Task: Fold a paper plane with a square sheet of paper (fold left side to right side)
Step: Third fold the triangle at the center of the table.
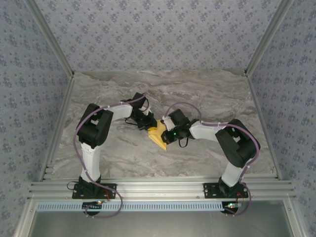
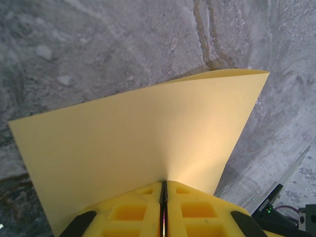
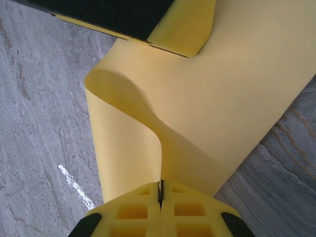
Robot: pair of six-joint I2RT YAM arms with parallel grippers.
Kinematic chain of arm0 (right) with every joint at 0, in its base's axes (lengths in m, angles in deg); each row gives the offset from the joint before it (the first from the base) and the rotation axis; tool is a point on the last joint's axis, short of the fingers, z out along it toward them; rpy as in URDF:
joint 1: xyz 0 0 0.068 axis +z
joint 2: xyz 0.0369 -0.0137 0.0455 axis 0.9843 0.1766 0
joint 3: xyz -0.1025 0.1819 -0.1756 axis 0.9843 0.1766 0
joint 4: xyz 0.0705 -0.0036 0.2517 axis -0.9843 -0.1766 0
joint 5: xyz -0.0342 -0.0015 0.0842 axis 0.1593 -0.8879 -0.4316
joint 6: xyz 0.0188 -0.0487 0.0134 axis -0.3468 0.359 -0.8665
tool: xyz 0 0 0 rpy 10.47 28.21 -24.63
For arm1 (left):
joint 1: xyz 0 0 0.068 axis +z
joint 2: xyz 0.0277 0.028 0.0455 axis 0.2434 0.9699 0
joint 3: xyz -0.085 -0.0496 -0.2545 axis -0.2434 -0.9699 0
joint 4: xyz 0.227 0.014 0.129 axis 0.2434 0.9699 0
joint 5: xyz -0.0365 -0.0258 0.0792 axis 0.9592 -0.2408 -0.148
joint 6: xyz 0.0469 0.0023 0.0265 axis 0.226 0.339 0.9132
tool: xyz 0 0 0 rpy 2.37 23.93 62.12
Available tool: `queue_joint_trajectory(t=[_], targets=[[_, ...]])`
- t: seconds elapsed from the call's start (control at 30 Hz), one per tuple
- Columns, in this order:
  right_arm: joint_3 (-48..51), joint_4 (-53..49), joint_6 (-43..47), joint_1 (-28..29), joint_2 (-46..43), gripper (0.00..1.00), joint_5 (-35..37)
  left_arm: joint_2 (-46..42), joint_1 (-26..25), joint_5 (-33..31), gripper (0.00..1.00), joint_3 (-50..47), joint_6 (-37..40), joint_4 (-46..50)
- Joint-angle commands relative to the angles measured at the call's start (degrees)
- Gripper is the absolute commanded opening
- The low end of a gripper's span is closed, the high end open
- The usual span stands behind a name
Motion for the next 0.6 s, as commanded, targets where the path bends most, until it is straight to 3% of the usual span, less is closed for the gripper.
queue_joint_trajectory(t=[0.0,0.57], targets=[[-1.2,-1.7,-0.5,-0.4,0.9,0.0,1.0,1.0,-1.1,-2.2,0.1,-1.7,1.3,2.1],[-1.2,-2.1,-0.6,-0.5,0.7,0.0,1.6,1.1,-1.0,-2.3,0.1,-1.6,1.3,2.3]])
